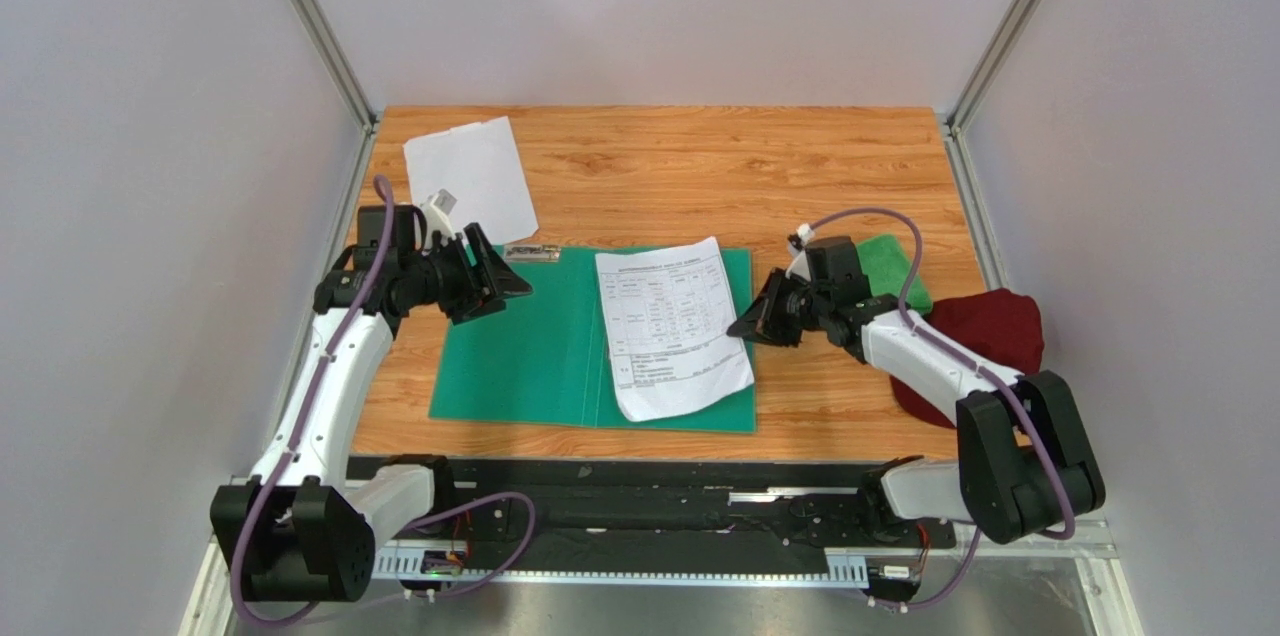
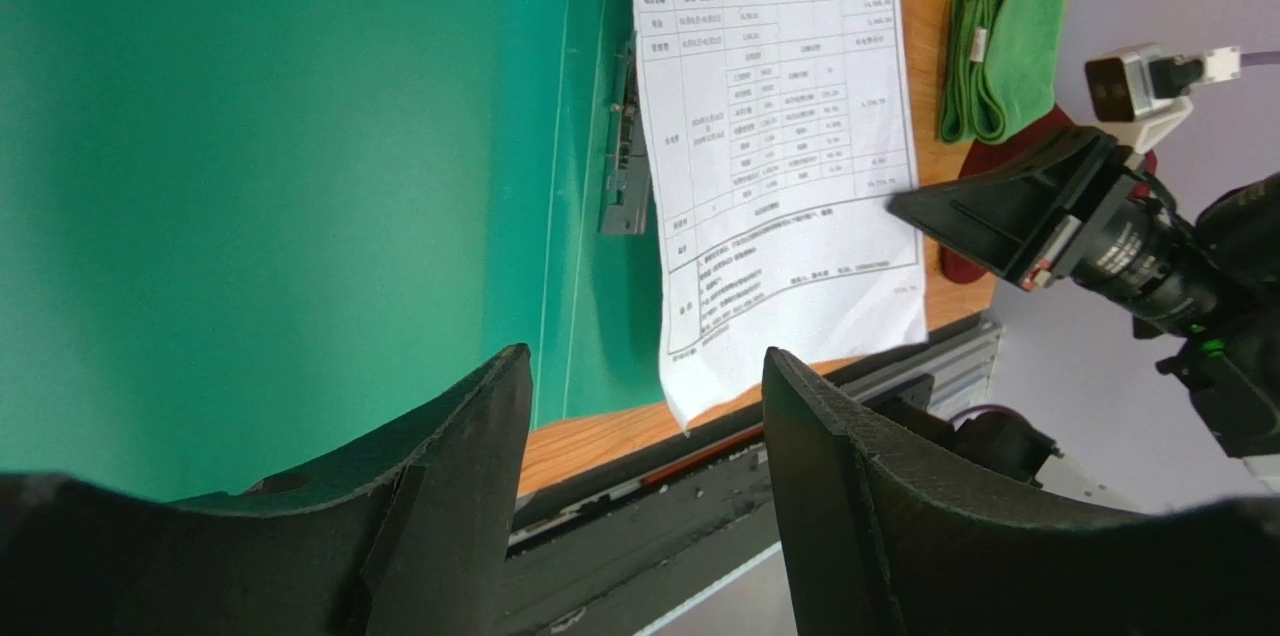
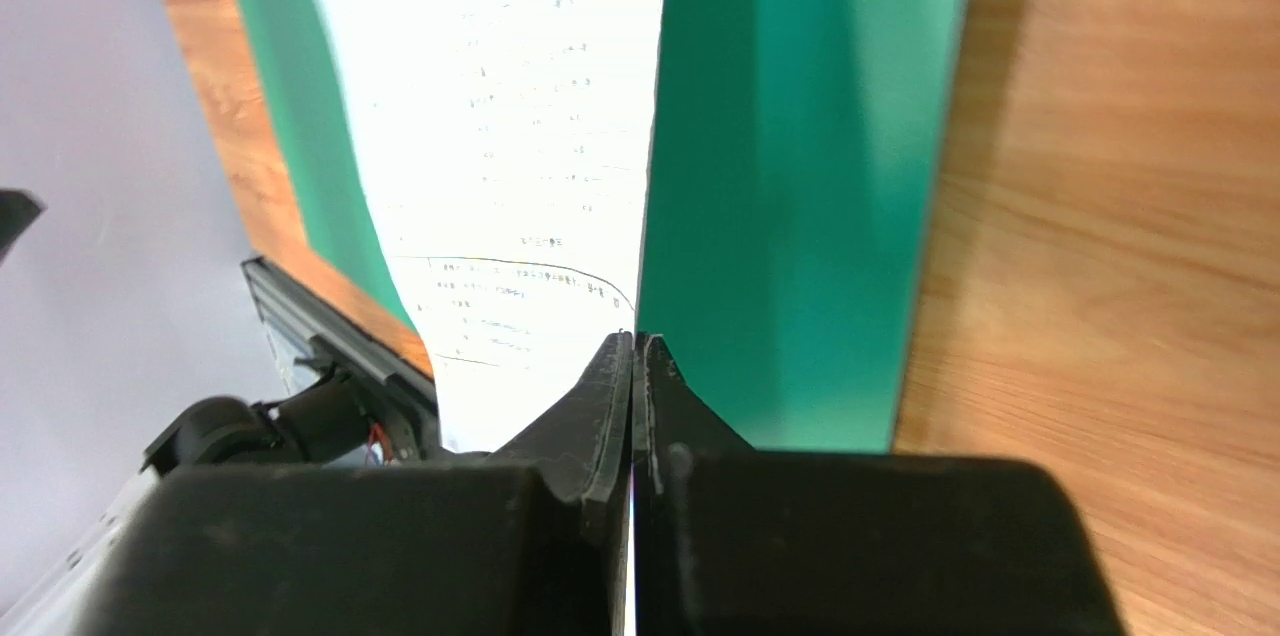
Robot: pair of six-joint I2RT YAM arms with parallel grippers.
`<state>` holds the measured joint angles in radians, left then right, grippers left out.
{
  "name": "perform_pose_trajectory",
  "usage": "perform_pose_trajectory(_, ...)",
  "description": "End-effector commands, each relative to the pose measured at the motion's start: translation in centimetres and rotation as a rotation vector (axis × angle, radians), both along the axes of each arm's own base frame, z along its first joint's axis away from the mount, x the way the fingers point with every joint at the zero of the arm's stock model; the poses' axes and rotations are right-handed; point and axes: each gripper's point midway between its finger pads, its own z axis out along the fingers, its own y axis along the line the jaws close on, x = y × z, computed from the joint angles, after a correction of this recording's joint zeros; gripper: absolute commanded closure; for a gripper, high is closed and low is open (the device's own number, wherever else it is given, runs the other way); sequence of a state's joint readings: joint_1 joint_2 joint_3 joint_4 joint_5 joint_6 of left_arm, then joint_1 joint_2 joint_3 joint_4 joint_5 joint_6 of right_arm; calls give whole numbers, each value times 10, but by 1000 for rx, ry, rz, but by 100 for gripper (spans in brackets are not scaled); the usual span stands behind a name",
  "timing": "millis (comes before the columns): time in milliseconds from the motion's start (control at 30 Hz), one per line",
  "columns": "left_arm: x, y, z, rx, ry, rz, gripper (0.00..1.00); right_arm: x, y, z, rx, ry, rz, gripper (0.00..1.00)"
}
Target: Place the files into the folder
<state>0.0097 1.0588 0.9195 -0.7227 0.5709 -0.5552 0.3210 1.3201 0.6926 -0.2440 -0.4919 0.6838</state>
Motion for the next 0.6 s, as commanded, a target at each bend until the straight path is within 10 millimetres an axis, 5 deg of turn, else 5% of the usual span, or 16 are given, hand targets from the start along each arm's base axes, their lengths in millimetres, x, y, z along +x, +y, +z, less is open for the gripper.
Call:
perform_pose_trajectory(0, 9, -15, 8, -16, -54, -59, 33, 17, -3, 6, 69, -90, -147, 100)
perform_pose_trajectory(333, 12, -32, -11, -36, -12, -93, 33, 3, -36, -3, 18, -161, -323, 100)
perform_pose_trajectory(567, 15, -41, -11, -28, -11, -112, 33, 3, -21, -9, 76, -132, -285, 100)
